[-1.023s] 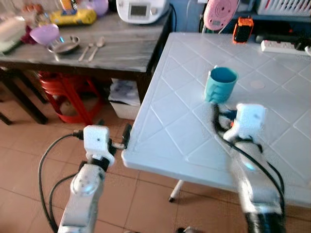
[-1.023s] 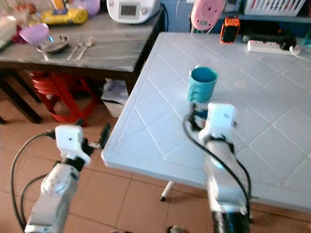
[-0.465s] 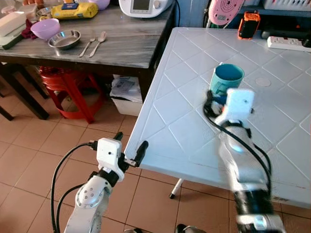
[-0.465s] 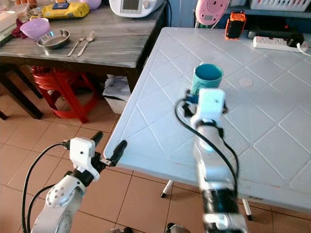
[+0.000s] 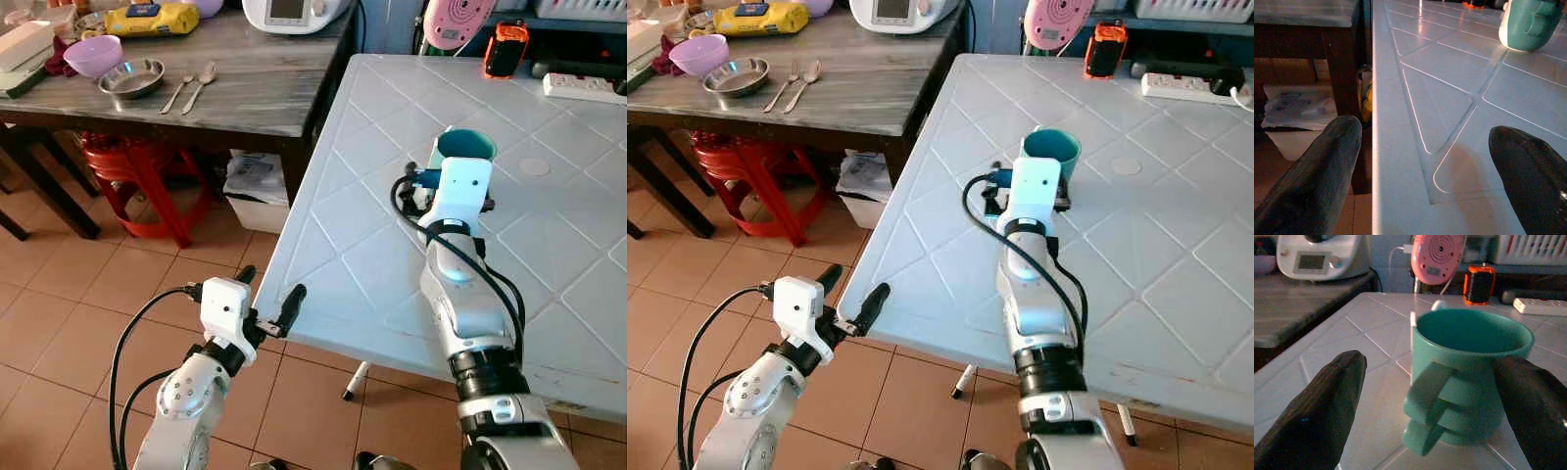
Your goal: Setting the table
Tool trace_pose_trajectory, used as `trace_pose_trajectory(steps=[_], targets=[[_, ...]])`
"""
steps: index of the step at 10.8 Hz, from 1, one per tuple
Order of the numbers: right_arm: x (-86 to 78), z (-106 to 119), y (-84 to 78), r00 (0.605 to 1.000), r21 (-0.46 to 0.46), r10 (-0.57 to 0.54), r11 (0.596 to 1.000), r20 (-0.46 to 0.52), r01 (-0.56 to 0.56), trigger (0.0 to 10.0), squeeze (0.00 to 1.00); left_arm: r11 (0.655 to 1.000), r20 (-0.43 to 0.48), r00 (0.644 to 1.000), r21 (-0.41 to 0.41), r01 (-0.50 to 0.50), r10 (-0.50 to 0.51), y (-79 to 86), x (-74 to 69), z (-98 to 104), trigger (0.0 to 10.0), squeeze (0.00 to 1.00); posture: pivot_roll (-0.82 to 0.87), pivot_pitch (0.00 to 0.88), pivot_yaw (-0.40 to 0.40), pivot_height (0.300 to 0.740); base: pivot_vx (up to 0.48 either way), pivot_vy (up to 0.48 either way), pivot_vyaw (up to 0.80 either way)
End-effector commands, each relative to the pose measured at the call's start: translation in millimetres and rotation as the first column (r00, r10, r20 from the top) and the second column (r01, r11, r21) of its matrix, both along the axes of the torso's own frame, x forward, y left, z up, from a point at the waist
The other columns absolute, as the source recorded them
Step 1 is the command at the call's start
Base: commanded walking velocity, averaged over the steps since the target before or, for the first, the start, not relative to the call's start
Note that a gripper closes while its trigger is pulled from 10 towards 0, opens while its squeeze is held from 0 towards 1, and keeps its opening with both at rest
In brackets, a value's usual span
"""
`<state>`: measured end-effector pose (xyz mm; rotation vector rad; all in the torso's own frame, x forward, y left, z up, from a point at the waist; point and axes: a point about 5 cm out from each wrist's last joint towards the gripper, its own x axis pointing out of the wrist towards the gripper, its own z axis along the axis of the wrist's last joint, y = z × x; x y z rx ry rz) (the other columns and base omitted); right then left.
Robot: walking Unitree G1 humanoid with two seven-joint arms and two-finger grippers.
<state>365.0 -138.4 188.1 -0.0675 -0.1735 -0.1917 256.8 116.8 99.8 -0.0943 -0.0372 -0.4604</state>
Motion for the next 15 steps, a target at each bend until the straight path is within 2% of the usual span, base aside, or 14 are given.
trace_pose_trajectory(steps=[1, 3, 6, 8, 9, 11, 13, 15], targets=[[1.8, -2, -2.7, 1.000, 0.012, -0.018, 1.000, -0.010, 0.018, 10.0, 0.00, 1.000, -0.012, 1.000, 0.009, 0.006, -0.006, 1.3, -0.6, -3, 10.0, 0.00, -0.02, 0.191, 0.068, 0.740, 0.000, 0.000, 0.00], [2.9, -7, -19.4, 0.996, 0.007, -0.085, 0.996, -0.031, 0.085, 10.0, 0.00, 1.000, -0.013, 1.000, 0.009, 0.006, -0.006, 2.6, -0.4, -4, 10.0, 0.00, -0.02, 0.192, 0.067, 0.740, 0.000, 0.000, 0.00], [-0.9, -7, -35.2, 0.992, -0.012, -0.126, 0.992, -0.017, 0.126, 10.0, 0.00, 1.000, -0.011, 1.000, 0.013, 0.004, -0.003, 3.9, 1.2, -4, 10.0, 0.00, -0.03, 0.188, 0.068, 0.740, 0.000, 0.000, 0.00], [-1.5, -9, -31.4, 0.996, -0.010, -0.091, 0.996, -0.019, 0.090, 10.0, 0.00, 1.000, 0.002, 1.000, -0.007, 0.010, -0.010, 4.8, 1.2, -1, 10.0, 0.00, -0.03, 0.184, 0.066, 0.740, 0.000, 0.000, 0.00], [-1.3, -8, -25.1, 0.999, -0.008, -0.049, 0.999, -0.015, 0.049, 10.0, 0.00, 0.991, 0.032, 0.997, -0.106, 0.080, -0.077, 6.1, -2.5, 9, 10.0, 0.00, -0.03, 0.182, 0.059, 0.740, 0.000, 0.000, 0.00], [-1.4, -9, -22.8, 1.000, -0.003, -0.022, 1.000, -0.019, 0.022, 10.0, 0.00, 0.975, 0.031, 0.990, -0.168, 0.142, -0.139, 3.0, -4.3, 16, 10.0, 0.00, -0.03, 0.181, 0.052, 0.740, 0.000, 0.000, 0.00], [-0.3, -8, -23.6, 1.000, 0.000, -0.013, 1.000, -0.019, 0.013, 10.0, 0.00, 0.957, 0.031, 0.972, -0.172, 0.233, -0.231, -2.8, -8.6, 17, 10.0, 0.00, -0.03, 0.181, 0.049, 0.740, 0.000, 0.000, 0.00], [0.3, -7, -23.4, 1.000, 0.004, -0.022, 1.000, -0.021, 0.023, 10.0, 0.00, 0.960, 0.020, 0.972, -0.152, 0.234, -0.234, -1.9, -9.8, 14, 10.0, 0.00, -0.03, 0.180, 0.052, 0.740, 0.000, 0.000, 0.00]])
